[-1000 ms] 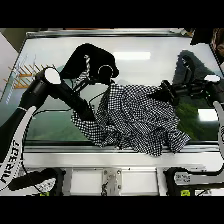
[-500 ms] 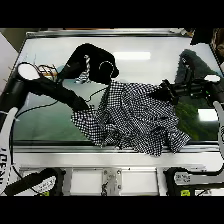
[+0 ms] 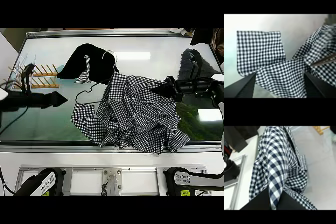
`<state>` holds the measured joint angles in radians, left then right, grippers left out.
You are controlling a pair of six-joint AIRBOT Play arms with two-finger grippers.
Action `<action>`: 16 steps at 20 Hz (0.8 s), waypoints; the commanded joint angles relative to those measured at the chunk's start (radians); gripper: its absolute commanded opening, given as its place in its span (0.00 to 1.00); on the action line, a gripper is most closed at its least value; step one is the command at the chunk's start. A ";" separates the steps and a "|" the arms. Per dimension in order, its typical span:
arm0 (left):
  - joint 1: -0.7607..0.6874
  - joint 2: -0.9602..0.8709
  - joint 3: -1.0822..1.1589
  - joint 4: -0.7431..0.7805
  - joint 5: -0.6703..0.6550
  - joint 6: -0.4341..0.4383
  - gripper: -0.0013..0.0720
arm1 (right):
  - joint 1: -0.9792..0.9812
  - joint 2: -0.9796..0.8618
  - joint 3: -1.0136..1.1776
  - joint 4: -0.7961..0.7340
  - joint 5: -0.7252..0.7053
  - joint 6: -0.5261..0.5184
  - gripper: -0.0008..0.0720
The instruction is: Fold the clothes and pants, and hang the long-sleeved shirts on hangers.
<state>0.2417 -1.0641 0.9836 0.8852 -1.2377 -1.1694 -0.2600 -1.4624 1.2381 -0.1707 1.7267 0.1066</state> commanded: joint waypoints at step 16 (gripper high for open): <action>-0.351 -0.306 -0.321 -0.861 0.325 0.327 0.86 | -0.007 0.033 0.001 0.021 -0.074 0.078 0.02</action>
<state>-0.0753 -1.3331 0.6357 0.0631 -0.9318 -0.8639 -0.2665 -1.4303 1.2381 -0.1493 1.6535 0.1753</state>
